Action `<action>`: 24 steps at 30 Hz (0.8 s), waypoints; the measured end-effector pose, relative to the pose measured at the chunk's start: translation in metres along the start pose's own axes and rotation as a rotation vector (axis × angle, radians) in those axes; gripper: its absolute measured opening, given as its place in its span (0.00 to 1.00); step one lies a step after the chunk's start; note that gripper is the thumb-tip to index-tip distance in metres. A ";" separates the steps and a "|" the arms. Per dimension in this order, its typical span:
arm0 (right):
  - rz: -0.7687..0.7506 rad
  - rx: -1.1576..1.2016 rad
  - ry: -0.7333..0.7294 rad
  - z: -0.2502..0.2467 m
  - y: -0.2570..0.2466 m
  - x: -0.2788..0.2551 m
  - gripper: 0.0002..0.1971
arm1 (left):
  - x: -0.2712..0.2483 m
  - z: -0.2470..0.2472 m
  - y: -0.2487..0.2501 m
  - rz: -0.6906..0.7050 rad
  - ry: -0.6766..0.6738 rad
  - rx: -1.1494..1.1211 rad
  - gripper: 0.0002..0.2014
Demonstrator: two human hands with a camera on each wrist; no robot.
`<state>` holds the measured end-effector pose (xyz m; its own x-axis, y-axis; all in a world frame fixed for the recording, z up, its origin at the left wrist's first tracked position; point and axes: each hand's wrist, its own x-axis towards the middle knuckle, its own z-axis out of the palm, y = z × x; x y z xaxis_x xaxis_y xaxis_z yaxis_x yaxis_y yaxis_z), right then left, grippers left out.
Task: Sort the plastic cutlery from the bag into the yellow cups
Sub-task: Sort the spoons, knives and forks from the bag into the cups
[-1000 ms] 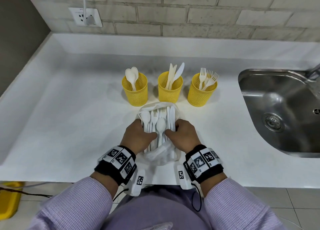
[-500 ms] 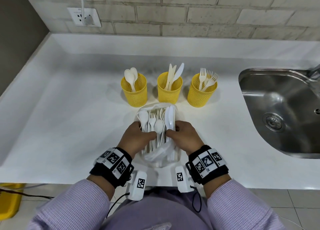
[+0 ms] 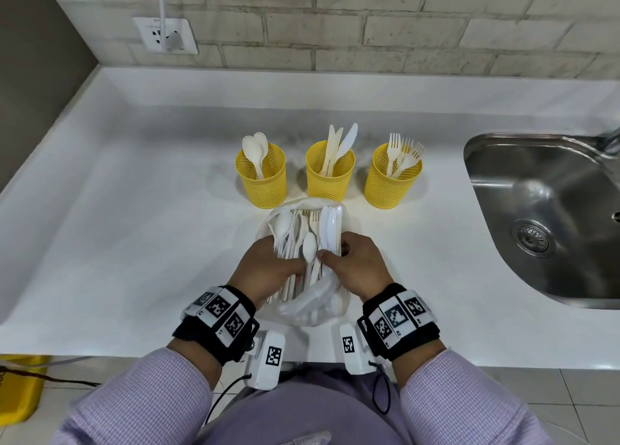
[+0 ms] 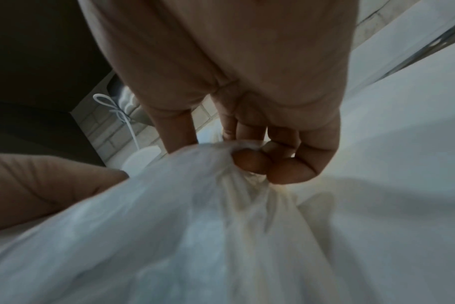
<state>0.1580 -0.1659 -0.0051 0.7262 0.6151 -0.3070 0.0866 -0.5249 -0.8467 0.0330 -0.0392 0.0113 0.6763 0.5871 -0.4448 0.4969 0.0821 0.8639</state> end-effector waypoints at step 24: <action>-0.207 -0.589 0.242 -0.007 -0.033 -0.008 0.13 | 0.005 0.001 -0.004 0.153 -0.109 -0.156 0.13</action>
<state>0.1541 -0.1574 0.0281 0.7809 0.6247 0.0007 0.5490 -0.6857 -0.4780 0.0355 -0.0372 0.0055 0.7959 0.5129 -0.3216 0.3000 0.1271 0.9454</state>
